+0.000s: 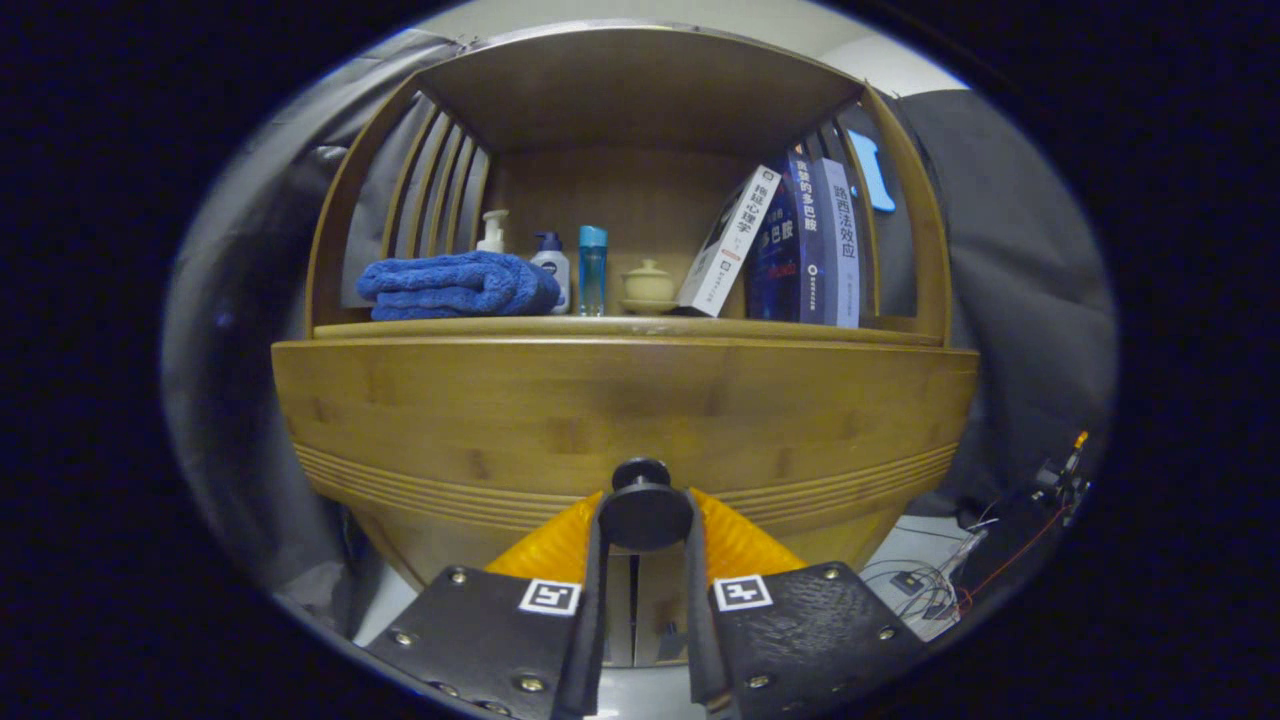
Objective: Pull open the drawer, take out the items inside it, and place them on the countertop above the cabinet.
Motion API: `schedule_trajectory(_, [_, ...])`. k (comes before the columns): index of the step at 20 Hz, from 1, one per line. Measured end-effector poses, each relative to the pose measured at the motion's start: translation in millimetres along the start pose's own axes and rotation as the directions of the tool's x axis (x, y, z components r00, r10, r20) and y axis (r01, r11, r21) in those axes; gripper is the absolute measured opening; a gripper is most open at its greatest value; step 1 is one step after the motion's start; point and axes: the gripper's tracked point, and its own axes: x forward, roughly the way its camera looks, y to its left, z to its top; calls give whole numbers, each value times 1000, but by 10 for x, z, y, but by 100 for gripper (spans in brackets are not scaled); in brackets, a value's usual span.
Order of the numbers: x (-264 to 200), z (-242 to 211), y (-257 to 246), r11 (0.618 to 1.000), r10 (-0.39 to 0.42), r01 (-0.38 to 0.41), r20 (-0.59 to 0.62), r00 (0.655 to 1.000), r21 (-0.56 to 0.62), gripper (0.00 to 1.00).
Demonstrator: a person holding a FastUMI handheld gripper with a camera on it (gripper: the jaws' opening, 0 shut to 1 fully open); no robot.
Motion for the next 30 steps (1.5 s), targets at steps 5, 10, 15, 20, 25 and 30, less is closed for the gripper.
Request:
schedule_trajectory(5, [-418,-94,-60,1000,12,-12,-30,999,7,34])
schedule_trajectory(10, [-898,-219,62,999,47,-46,-29,998,15,21])
schedule_trajectory(15, [-1083,-47,99,996,27,-23,45,999,-83,11])
schedule_trajectory(20, [-876,-5,-187,992,-94,99,62,994,-79,59])
schedule_trajectory(25, [-528,41,-97,999,-49,48,45,998,3,63])
schedule_trajectory(30, [-600,-35,-101,998,-11,10,13,1000,56,35])
